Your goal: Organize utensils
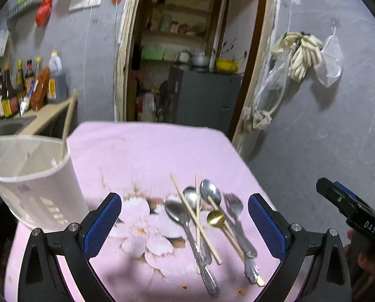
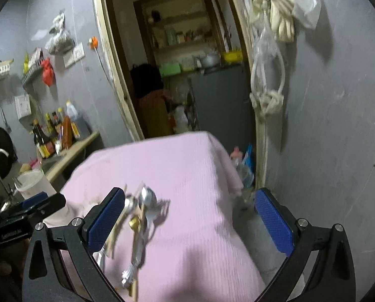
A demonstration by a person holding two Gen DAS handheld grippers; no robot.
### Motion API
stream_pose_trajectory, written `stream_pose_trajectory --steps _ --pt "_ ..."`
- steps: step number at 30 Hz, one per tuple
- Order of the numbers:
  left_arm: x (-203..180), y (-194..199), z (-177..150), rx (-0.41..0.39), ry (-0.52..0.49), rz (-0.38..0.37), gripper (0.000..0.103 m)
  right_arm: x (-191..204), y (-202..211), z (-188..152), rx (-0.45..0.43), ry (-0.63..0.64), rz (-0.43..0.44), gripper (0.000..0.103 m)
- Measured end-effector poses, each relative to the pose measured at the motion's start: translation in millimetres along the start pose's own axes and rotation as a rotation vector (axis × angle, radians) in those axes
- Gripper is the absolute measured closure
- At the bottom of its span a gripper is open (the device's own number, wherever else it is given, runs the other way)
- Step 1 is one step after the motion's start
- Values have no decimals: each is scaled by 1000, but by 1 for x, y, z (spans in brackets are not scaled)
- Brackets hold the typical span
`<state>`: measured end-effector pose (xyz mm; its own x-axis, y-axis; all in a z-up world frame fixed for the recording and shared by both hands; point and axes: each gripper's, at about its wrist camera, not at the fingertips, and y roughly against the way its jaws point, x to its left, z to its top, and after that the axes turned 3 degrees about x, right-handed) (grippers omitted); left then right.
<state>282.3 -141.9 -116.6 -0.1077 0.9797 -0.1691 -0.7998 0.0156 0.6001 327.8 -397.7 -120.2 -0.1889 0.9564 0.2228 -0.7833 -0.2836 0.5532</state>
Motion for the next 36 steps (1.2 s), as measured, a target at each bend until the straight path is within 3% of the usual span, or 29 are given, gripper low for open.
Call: stream_pose_trajectory --steps 8,12,16,18,25,36 --pt "7 -33 -17 78 17 37 2 -1 -48 -25 131 -31 59 4" --pt "13 -47 -20 131 34 21 7 2 -70 -32 196 -40 112 30" --pt "19 -63 -24 202 53 -23 26 8 -87 -39 251 -31 154 58" --pt "20 -68 -26 224 58 -33 33 12 -96 -40 276 -30 176 64" --pt "32 -86 -22 279 117 -75 52 24 -114 -36 322 -12 236 65" --pt "40 -110 -16 332 183 -126 62 33 -140 -31 367 -40 295 70"
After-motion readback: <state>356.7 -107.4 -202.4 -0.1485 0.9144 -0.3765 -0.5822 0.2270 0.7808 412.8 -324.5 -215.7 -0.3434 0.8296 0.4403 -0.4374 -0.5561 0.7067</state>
